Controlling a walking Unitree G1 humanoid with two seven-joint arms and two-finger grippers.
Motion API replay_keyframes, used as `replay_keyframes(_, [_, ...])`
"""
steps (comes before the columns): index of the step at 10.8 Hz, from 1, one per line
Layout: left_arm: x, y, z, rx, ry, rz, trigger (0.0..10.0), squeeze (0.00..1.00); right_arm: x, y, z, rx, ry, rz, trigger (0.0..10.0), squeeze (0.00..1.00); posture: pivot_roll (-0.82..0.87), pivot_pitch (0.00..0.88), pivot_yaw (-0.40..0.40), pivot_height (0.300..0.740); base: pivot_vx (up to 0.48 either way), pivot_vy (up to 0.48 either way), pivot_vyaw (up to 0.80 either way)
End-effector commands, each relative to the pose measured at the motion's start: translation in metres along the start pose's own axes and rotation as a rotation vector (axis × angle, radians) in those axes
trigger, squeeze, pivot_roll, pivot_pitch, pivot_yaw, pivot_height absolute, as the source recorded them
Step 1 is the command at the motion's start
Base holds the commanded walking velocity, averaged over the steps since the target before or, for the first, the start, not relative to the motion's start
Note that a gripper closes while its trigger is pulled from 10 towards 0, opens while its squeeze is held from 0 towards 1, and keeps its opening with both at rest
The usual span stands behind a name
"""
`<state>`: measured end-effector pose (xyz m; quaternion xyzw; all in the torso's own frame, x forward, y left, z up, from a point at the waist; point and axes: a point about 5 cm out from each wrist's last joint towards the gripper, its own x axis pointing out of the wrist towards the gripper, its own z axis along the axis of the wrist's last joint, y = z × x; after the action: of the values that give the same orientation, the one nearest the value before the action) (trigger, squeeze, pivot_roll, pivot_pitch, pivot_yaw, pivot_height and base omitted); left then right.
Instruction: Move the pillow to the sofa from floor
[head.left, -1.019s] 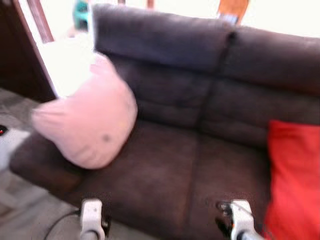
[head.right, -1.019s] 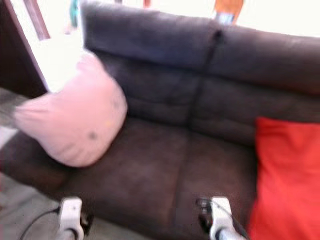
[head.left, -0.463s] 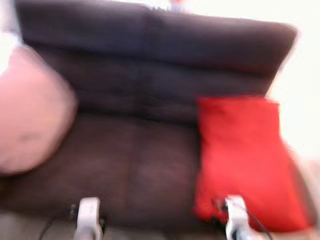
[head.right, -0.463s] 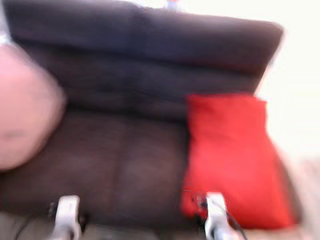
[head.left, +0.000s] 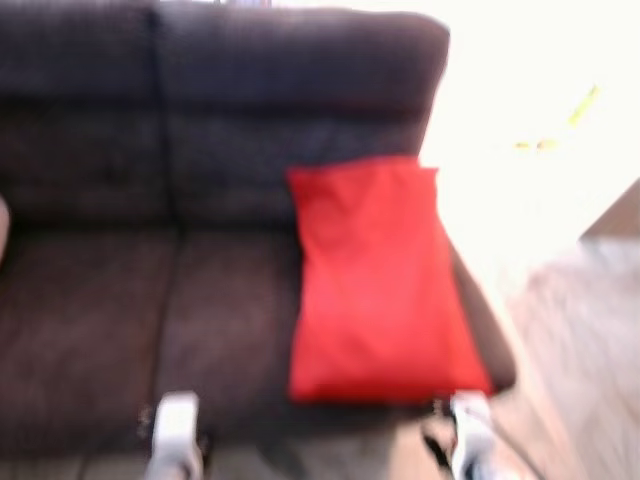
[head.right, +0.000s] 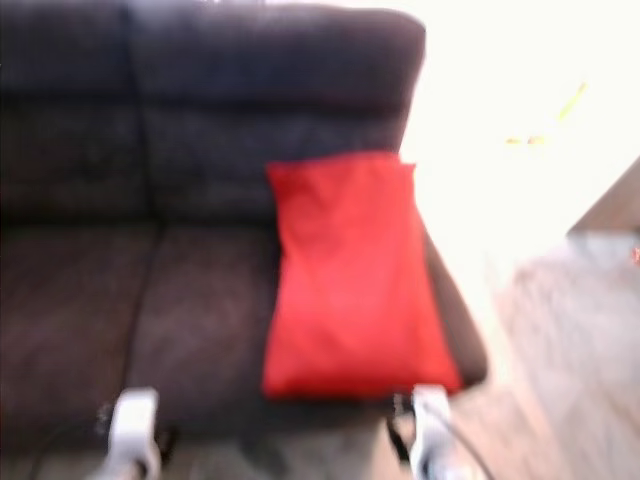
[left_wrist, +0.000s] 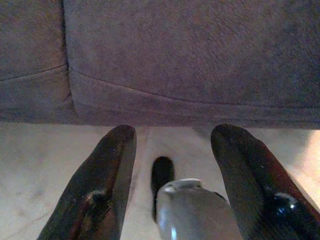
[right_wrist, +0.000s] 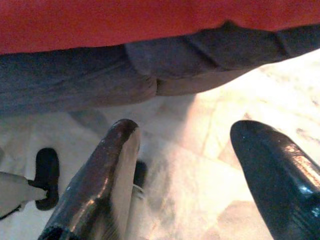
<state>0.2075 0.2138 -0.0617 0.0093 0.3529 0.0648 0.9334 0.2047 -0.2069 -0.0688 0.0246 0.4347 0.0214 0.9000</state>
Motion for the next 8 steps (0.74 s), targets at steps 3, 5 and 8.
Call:
replay_keyframes(3, [-0.0015, -0.0069, -0.0072, -0.008, 0.029, -0.017, 10.0, 0.00, -0.0025, -0.0077, -0.0039, -0.010, 0.011, -0.021, 10.0, 0.00, 0.19, 0.130, -0.084, 0.740, 0.000, -0.330, 0.00])
replay_keyframes(5, [-0.0016, -0.0067, -0.0076, -0.007, 0.030, -0.018, 10.0, 0.00, -0.0025, -0.0075, -0.0043, -0.015, 0.014, -0.022, 10.0, 0.00, 0.19, 0.123, -0.083, 0.740, 0.000, -0.328, 0.00])
replay_keyframes(8, [-0.0017, -0.0070, -0.0083, 0.011, 0.037, -0.033, 10.0, 0.00, -0.0026, -0.0071, -0.0050, -0.013, 0.012, -0.019, 10.0, 0.00, 0.19, 0.113, -0.074, 0.740, 0.000, -0.320, 0.00])
